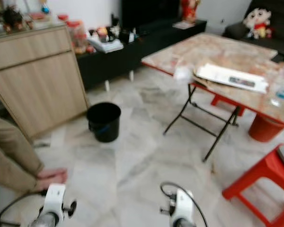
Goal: Picking trash to rubbish bin
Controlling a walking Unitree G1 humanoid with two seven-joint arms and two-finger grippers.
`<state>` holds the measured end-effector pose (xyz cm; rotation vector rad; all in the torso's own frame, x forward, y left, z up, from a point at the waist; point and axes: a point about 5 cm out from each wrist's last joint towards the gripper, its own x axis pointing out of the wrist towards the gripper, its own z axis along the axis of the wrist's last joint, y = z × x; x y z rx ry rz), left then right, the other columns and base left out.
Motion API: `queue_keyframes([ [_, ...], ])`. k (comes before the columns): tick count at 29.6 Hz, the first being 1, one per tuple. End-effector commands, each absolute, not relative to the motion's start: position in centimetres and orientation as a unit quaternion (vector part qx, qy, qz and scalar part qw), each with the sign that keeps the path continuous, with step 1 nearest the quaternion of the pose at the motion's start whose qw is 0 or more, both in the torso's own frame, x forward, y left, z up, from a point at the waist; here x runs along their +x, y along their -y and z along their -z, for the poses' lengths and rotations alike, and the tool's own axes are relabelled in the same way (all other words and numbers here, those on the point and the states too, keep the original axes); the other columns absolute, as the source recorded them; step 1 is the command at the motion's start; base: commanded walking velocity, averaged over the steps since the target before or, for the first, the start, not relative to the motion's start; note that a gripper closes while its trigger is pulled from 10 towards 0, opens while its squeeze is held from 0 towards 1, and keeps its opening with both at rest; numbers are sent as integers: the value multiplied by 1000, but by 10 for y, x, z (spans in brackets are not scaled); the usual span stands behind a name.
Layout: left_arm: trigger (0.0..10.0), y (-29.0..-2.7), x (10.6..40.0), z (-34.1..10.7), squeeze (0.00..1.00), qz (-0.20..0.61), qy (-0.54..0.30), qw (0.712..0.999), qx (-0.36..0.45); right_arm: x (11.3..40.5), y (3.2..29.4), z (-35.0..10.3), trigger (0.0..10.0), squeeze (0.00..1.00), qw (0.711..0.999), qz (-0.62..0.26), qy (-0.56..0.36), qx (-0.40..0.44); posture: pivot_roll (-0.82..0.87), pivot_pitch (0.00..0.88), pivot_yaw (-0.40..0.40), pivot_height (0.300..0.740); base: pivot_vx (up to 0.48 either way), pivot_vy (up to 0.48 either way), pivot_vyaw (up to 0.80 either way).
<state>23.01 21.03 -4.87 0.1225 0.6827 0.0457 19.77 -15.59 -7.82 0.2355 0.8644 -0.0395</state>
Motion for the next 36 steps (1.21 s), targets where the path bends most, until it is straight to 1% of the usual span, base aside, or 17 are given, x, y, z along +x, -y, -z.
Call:
queue_keyframes([
  [1, 10000, -212, 222, 54, 0, -26, -348, 935, 65, 198, 160, 78, 10000, 0, 902, 21, -417, 107, -17, 8, 6, 740, 0, 0, 638],
  [4, 10000, -213, 224, 53, 0, -28, -346, 936, 66, 199, 158, 77, 10000, 0, 903, 21, -413, 115, -16, 3, 7, 740, 0, 0, 213],
  [6, 10000, -214, 224, 52, 0, -29, -345, 936, 67, 201, 157, 76, 10000, 0, 905, 17, -407, 123, -16, 3, 7, 740, 319, 0, 0],
  [9, 10000, -214, 225, 51, 0, -30, -344, 936, 71, 203, 153, 75, 10000, 0, 907, 2, -402, 125, -15, 0, 7, 740, 374, 0, 0],
  [25, 10000, -215, 227, 50, 0, -31, -342, 936, 73, 199, 153, 77, 10000, 0, 905, -6, -414, 100, -11, 1, 8, 740, 394, 0, 0],
  [36, 10000, -214, 226, 51, 0, -32, -341, 937, 72, 200, 154, 76, 10000, 0, 908, -3, -409, 91, -7, 6, 2, 740, 396, 0, 556],
])
